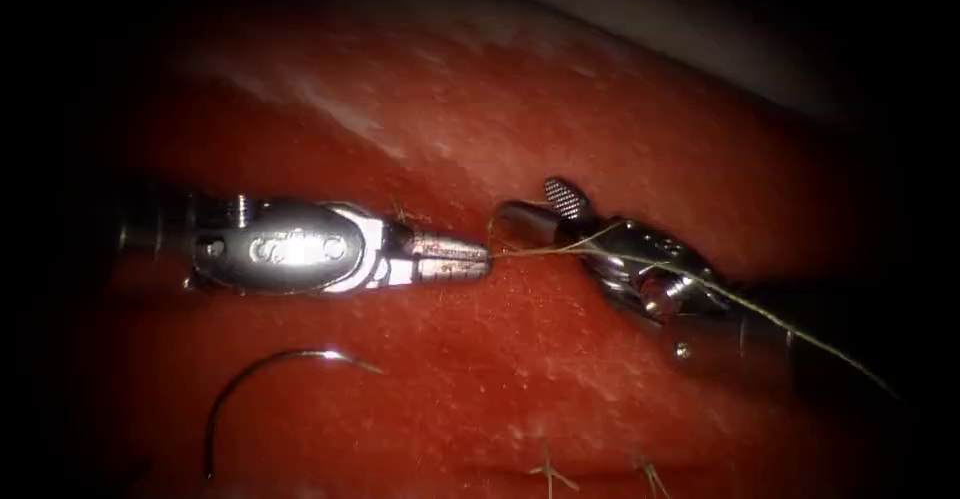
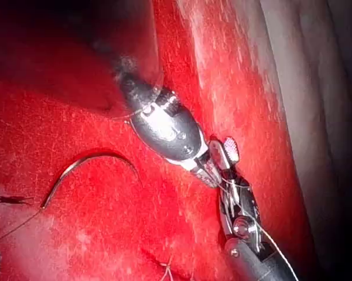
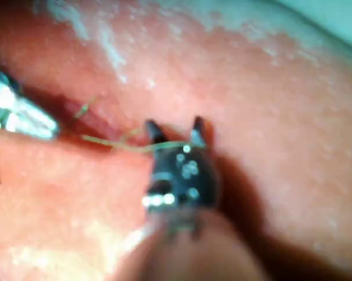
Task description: Wound Closure
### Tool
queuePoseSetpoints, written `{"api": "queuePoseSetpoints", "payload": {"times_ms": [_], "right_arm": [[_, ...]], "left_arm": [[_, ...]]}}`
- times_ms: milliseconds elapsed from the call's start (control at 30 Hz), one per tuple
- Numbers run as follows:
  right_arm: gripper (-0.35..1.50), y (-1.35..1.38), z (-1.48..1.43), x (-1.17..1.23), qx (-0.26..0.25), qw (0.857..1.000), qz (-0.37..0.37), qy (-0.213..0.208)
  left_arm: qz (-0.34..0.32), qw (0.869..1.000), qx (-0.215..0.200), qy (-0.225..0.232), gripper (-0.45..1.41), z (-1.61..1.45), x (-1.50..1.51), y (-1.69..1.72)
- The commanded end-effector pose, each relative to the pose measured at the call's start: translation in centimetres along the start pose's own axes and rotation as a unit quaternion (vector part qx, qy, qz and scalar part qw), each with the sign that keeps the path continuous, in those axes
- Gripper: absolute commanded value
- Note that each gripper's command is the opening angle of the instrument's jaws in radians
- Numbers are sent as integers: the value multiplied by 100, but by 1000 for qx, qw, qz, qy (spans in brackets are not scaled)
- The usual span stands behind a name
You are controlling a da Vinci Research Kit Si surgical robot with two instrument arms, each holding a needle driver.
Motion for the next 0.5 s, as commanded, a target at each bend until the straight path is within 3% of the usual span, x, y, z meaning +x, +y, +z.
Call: {"api": "queuePoseSetpoints", "payload": {"times_ms": [33, 67, 100, 133, 167, 500], "right_arm": [[56, -6, 7, -3, 3, 1000, 4, 1], [39, -6, 7, -3, 5, 1000, 7, -1], [2, -7, 5, -2, 13, 1000, 17, -1], [-23, -8, 3, -1, 15, 1000, 20, -2], [-35, -11, 0, 1, 25, 999, 27, -9], [-35, -44, -22, 20, 49, 999, 4, -4]], "left_arm": [[0, 1000, -1, 1, -35, 6, -6, 3], [0, 1000, -2, -1, -35, 6, -6, 3], [0, 1000, -2, -1, -35, 6, -6, 3], [0, 1000, -2, -1, -35, 6, -6, 3], [0, 1000, -3, -2, -35, 6, -6, 2], [-18, 999, 17, -35, -35, -21, -8, -34]]}}
